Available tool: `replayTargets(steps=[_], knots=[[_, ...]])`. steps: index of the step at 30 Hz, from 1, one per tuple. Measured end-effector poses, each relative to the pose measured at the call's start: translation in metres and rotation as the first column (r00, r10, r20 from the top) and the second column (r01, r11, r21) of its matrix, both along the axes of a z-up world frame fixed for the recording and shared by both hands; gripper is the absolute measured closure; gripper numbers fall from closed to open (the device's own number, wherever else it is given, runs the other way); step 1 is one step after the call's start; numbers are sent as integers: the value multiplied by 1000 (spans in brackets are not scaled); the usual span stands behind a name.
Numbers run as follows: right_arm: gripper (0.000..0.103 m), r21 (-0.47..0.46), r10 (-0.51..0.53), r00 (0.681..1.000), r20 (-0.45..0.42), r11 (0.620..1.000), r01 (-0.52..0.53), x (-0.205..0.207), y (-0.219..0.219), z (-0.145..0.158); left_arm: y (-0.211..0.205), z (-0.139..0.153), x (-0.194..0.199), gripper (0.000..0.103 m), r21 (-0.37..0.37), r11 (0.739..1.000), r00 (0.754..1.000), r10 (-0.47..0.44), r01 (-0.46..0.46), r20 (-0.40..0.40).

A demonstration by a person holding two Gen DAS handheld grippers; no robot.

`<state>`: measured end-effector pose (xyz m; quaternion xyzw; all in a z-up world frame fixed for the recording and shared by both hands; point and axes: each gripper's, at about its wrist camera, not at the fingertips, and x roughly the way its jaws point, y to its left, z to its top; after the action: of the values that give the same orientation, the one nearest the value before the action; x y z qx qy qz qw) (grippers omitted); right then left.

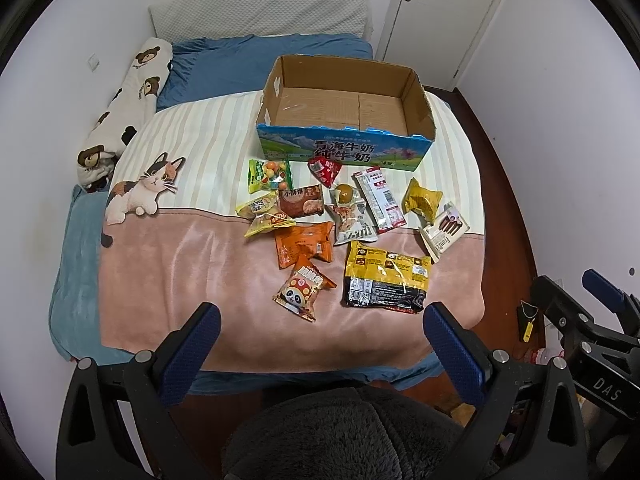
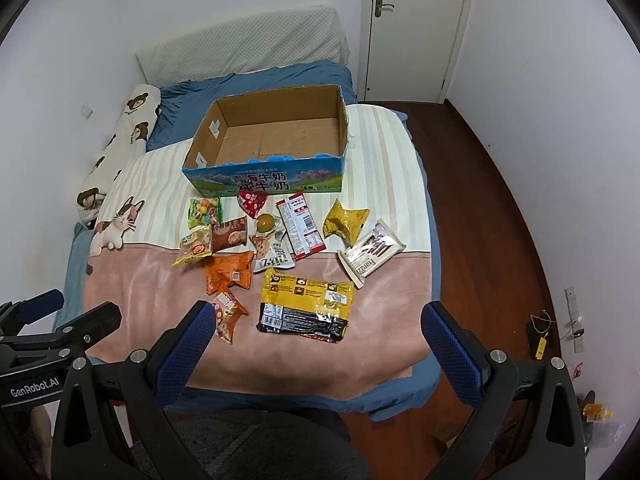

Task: Organize snacks
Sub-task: 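Grasp the orange panda bag with left tool while right tool grasps the yellow-black bag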

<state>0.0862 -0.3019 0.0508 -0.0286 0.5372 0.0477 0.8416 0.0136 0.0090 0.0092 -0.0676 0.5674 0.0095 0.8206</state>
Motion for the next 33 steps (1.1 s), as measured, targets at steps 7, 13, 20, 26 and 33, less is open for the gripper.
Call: replayTargets(steps=[7, 13, 20, 26, 33], knots=[[0, -87, 165, 983, -77, 981, -171, 33, 19, -65, 1, -48, 28, 0, 105, 994, 1000, 4, -4, 2], [0, -202, 451, 854, -261, 839, -505, 57, 60, -194, 10, -148, 43, 0, 195, 981, 989, 7, 21, -145], [0, -264, 635, 642, -429, 592, -761, 64, 92, -307, 15, -234, 48, 0, 203, 978, 956, 16, 46, -291], [0, -186, 700, 463, -543, 437, -880, 67, 106, -360, 20, -268, 62, 0, 164, 986, 943, 16, 41, -333], [3, -83, 620, 565, -544, 631, -771, 97, 97, -373, 22, -286, 73, 0, 126, 991, 940, 2, 44, -341]])
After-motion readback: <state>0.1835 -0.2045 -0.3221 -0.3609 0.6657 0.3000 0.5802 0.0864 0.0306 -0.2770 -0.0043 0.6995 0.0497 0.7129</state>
